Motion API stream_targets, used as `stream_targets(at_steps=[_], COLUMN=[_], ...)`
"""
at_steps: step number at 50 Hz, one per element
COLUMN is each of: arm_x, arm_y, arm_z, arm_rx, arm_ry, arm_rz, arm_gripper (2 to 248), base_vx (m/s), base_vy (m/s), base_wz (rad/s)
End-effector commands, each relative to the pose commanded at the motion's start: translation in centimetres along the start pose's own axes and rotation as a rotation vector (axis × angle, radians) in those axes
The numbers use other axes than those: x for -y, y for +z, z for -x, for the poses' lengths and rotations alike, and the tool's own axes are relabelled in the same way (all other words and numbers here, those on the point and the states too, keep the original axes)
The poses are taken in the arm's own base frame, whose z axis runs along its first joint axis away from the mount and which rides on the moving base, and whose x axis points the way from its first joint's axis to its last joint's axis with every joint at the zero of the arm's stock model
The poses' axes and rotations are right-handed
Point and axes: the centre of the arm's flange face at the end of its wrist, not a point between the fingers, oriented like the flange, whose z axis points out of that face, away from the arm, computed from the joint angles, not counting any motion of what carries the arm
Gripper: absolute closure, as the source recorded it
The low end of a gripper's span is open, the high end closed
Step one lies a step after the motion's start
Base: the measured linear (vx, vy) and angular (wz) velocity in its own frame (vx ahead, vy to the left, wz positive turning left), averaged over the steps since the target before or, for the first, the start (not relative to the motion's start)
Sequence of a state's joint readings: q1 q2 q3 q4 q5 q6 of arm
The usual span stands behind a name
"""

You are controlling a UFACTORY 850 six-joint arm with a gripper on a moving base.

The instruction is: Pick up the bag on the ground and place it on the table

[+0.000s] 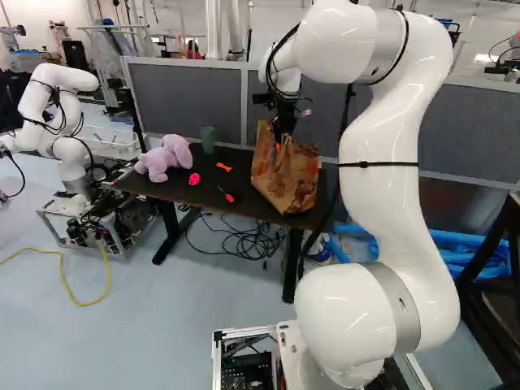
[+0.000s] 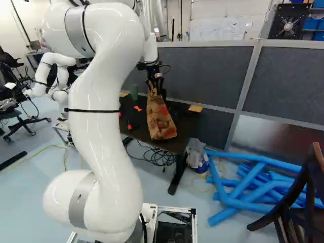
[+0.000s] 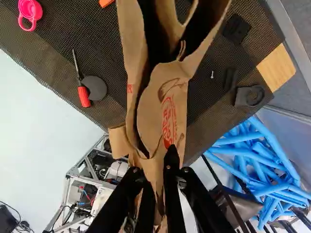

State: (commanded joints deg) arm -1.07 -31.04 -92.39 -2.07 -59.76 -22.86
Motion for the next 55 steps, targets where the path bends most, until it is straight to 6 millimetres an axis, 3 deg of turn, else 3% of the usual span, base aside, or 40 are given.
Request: stream_targets(at_steps=[22, 23, 27, 28, 33, 34, 38, 39, 43, 44, 48, 49, 54, 55], arm_x=[-0.1, -0.1, -0.1, -0.1, -0.1, -0.1, -0.1, -0.1, -0.1, -0.1, -0.1, -0.1, -0.1, -0.1], arm_y=[1.2, 1.2, 1.2, 1.2, 1.2, 1.2, 1.2, 1.2, 1.2, 1.2, 1.2, 1.2, 1.2, 1.2], arm_z=[-0.4, -0.4, -0.4, -0.4, -0.4, -0.4, -0.4, -0.4, -0.4, -0.4, -0.4, -0.4, -0.4, -0.4], arm_rx=[0.016, 0.016, 0.016, 0.016, 0.016, 0.016, 0.016, 0.016, 0.016, 0.016, 0.016, 0.016, 0.016, 0.016], arm_ry=[-0.001, -0.001, -0.001, -0.001, -0.001, -0.001, -0.001, -0.001, -0.001, -0.001, -0.001, -0.001, -0.001, -0.001], arm_rz=[-0.007, -0.007, -0.007, -0.007, -0.007, -0.007, -0.007, -0.007, -0.007, -0.007, -0.007, -0.007, -0.007, -0.007], arm_gripper=[229, 215, 215, 182, 182, 148, 148, 113, 113, 77, 77, 41, 41, 6], base_vx=[0.0, 0.0, 0.0, 0.0, 0.0, 0.0, 0.0, 0.0, 0.0, 0.0, 0.0, 0.0, 0.0, 0.0], base_vy=[0.0, 0.0, 0.0, 0.0, 0.0, 0.0, 0.0, 0.0, 0.0, 0.0, 0.0, 0.0, 0.0, 0.0], base_wz=[0.0, 0.0, 0.0, 0.0, 0.0, 0.0, 0.0, 0.0, 0.0, 0.0, 0.0, 0.0, 0.0, 0.0])
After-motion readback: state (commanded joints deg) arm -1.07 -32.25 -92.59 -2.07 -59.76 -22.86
